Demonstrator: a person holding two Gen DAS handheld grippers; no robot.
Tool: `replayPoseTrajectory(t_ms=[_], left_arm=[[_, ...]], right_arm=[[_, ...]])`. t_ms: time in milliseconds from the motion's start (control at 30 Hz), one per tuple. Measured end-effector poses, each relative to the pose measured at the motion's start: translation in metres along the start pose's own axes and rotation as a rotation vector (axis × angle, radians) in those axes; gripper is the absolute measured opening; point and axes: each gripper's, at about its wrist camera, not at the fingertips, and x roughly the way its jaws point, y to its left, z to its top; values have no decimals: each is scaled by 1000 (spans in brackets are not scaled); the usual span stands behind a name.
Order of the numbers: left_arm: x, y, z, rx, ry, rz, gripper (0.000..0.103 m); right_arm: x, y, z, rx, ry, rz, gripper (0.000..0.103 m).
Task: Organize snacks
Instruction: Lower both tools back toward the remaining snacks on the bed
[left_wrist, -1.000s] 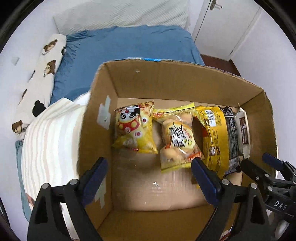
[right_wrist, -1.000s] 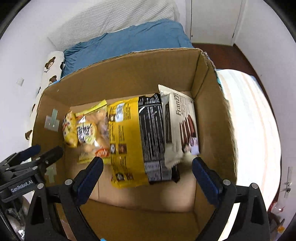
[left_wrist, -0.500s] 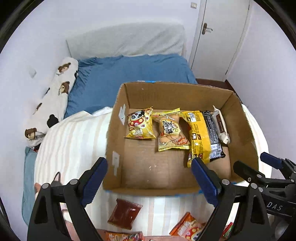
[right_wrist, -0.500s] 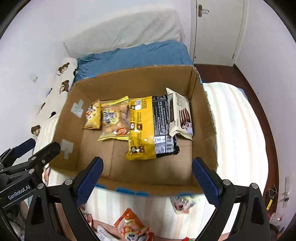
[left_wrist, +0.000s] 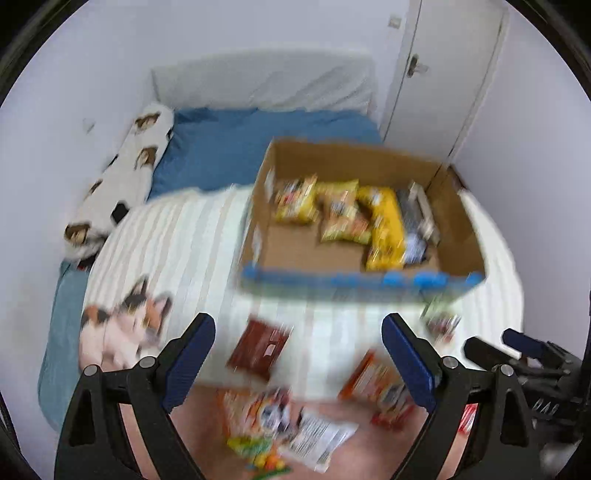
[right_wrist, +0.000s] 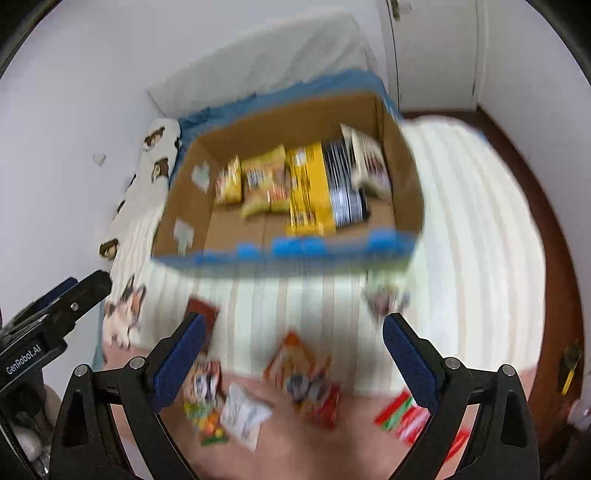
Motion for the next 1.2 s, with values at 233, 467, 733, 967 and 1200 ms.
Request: replayPoseTrajectory(t_ms=[233, 467, 733, 967, 1200], left_arm=[[60, 21, -81, 96, 233, 79, 93], [130, -7, -125, 486, 400, 157, 93], [175, 1, -93, 387, 418, 195, 93], [170, 52, -64, 68, 459, 56, 92], [143, 18, -80, 396, 452, -27, 93]], right_arm=[[62, 7, -43, -161, 198, -62, 98], [102, 25, -50, -305, 315, -113, 98], [142, 38, -50, -416, 392, -172, 98], [184, 46, -46, -472, 456, -182, 90], [189, 40, -45, -394, 469, -139, 74]])
